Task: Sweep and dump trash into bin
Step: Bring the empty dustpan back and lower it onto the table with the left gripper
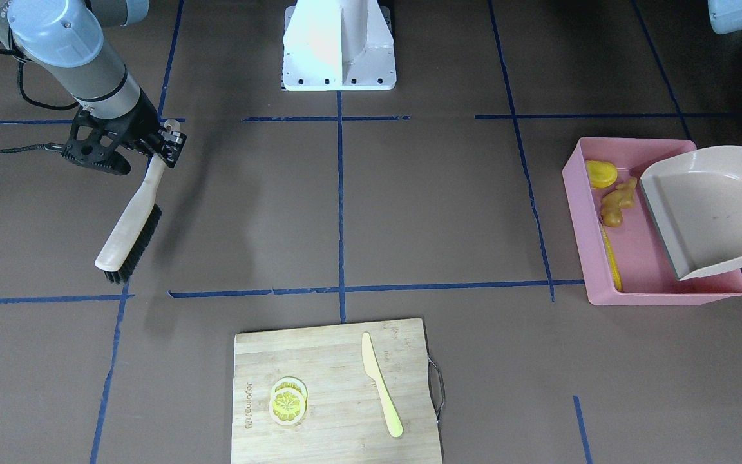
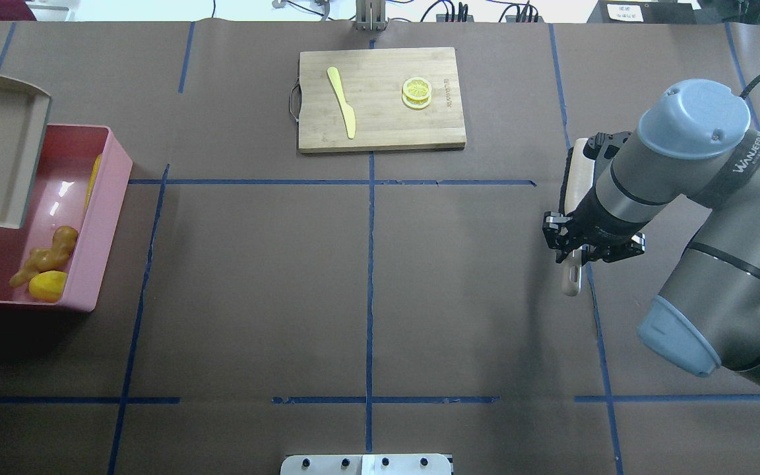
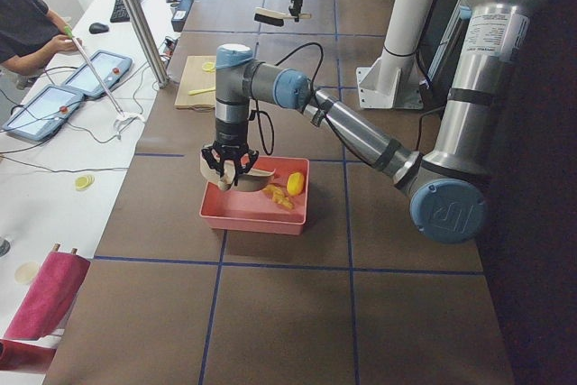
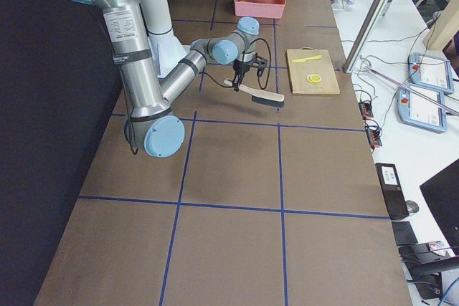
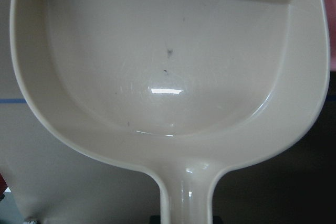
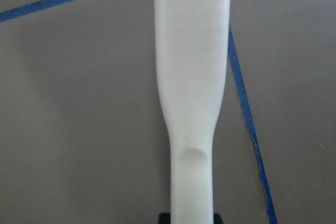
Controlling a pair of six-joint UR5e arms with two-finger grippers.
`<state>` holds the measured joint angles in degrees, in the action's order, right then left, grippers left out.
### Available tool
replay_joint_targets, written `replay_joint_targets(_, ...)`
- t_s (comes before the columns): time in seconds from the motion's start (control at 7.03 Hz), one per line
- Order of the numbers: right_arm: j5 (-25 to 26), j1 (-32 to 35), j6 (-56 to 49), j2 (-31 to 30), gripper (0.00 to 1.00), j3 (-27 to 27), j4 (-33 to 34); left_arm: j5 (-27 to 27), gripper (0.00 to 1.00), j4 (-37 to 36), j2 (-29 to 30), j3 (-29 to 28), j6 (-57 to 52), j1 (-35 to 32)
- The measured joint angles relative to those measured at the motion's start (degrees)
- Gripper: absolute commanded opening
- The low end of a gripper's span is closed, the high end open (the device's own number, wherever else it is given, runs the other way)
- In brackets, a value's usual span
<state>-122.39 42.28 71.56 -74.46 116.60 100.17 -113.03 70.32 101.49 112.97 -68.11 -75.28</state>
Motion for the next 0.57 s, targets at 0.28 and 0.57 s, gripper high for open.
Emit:
replay_joint_targets(0.28, 0.1, 0.7, -3.2, -3.7, 0.00, 2.1, -0.1, -7.6, 0.00, -0.1, 4.5, 0.1, 8.3, 3.7)
replay_joint_targets(0.57, 0.1, 1.7, -7.7, -6.9, 0.00, 3.7, -0.2, -9.2, 0.00, -0.1, 9.0, -0.4, 15.1, 13.2)
